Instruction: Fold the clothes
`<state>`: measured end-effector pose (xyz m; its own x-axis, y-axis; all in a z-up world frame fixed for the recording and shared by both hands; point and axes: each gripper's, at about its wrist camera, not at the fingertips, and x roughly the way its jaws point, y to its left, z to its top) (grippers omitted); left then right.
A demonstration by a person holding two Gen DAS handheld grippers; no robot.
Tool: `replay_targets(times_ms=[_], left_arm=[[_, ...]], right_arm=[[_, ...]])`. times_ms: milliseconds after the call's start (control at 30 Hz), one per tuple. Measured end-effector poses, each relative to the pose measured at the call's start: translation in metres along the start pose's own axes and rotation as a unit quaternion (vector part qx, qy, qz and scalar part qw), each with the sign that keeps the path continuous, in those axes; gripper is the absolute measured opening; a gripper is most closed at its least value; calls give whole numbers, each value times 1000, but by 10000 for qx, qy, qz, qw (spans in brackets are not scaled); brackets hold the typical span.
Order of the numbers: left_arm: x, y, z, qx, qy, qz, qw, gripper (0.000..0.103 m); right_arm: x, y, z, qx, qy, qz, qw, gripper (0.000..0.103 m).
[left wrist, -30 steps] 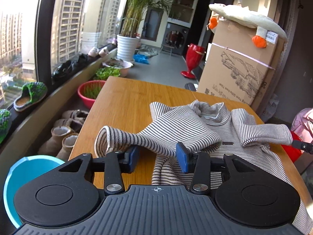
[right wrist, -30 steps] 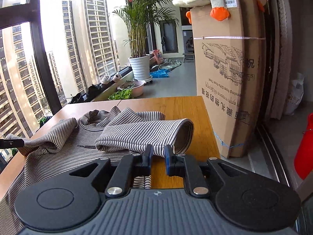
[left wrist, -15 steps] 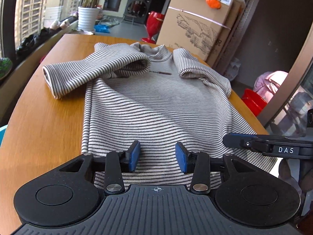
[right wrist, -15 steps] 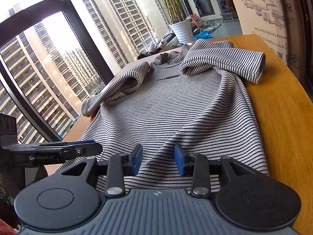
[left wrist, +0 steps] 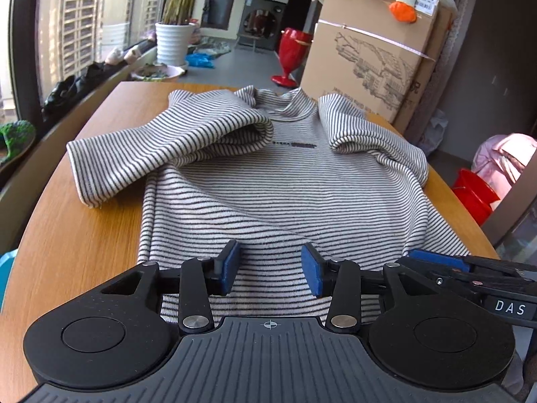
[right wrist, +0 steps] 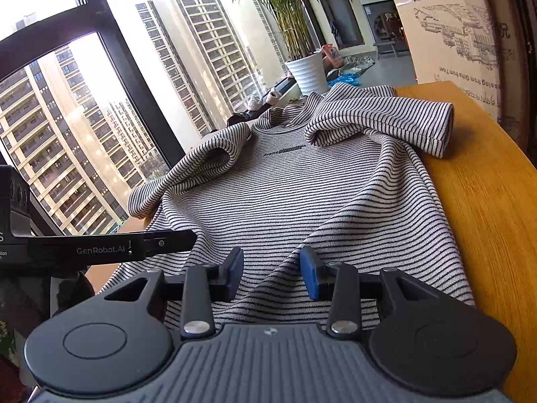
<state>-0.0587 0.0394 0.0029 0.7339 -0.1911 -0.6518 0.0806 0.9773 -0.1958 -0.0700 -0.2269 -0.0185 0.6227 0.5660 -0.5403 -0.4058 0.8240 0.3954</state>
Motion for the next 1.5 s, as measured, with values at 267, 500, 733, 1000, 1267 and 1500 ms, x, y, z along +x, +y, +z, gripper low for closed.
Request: replay_targets(times_ms=[267, 500, 733, 1000, 1267, 1500], left_arm=[[4, -14, -4, 556, -194, 6, 9983, 60], [-32, -17, -16, 185, -378, -102, 9991, 76], [-37, -13, -32, -83, -228, 149, 9996, 89], [-75, -29, -41, -601, -368, 617, 9956, 101], [-147, -55, -52, -131, -1015, 782, 9917, 103], [-145, -39, -48, -336, -953, 616, 9930, 103]], right_arm=[[-21, 8, -20, -41, -31, -165, 9999, 37], [-47, 3, -3, -247, -373, -677, 9967, 37], [-34, -36, 9, 394, 45, -868, 9954, 36], [-87, -9, -14, 536, -450, -779, 9945, 99], [-150, 27, -41, 39, -957, -1059, 9898, 103], [-156, 16, -37, 208, -1079, -1324, 9851, 103]])
